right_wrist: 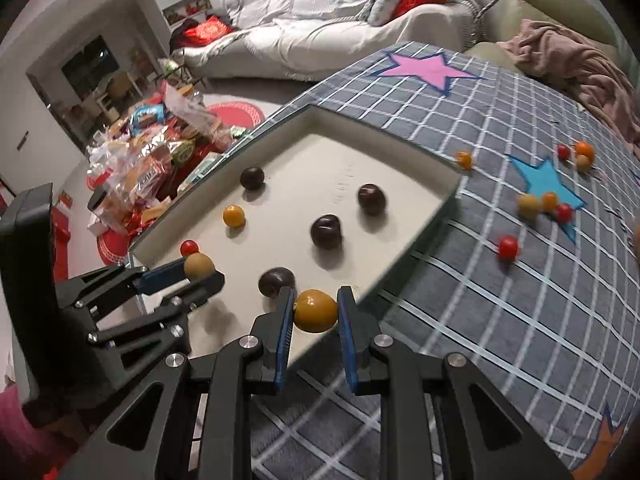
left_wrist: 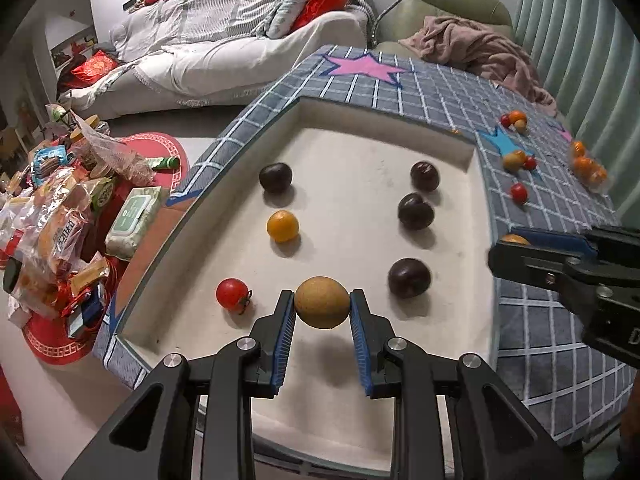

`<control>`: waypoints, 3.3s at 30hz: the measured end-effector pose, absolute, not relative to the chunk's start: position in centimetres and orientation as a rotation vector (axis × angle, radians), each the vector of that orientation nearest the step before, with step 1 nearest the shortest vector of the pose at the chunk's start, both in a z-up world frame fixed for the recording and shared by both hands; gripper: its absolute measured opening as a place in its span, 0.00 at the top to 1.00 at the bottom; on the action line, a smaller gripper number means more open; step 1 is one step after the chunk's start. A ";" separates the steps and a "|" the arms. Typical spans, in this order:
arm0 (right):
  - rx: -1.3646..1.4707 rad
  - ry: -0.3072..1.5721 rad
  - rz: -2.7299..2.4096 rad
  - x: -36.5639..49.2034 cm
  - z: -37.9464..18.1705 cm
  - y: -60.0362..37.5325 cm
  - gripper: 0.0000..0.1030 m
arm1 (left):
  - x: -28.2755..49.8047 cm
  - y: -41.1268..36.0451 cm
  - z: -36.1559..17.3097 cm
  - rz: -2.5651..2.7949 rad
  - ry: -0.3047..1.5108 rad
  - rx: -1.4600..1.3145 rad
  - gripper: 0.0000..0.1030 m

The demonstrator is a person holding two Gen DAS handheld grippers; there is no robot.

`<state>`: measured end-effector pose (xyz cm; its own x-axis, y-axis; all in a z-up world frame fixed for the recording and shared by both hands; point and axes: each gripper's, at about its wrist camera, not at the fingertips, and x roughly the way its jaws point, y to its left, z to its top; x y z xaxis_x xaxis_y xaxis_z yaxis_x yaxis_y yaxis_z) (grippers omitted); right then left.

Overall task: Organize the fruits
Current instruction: 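Carry both yellow tomatoes over the white tray, lowering them, then open both tools to drop the yellow tomatoes into the tray, then grasp a red cherry tomato with the left tool while the right tool grasps another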

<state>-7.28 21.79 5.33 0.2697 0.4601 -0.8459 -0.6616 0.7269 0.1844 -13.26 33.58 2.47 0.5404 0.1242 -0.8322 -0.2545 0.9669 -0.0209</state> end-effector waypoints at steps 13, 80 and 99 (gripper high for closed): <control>-0.356 1.109 0.720 -5.0 2.1 25.0 0.77 | -12.5 33.6 1.0 0.245 1.000 -0.085 0.72; -0.249 0.916 0.446 11.2 0.4 7.9 0.32 | 3.7 14.4 0.9 0.069 0.938 0.188 0.29; -0.060 0.961 0.481 6.0 0.9 2.9 0.78 | 1.0 15.9 0.9 -0.048 0.986 -0.013 0.77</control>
<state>5.96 2.87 0.92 0.4766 0.3669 -0.7989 -0.4195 0.8935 0.1601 1.03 15.91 0.89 0.5513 -0.0464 -0.8330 0.0345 0.9989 -0.0328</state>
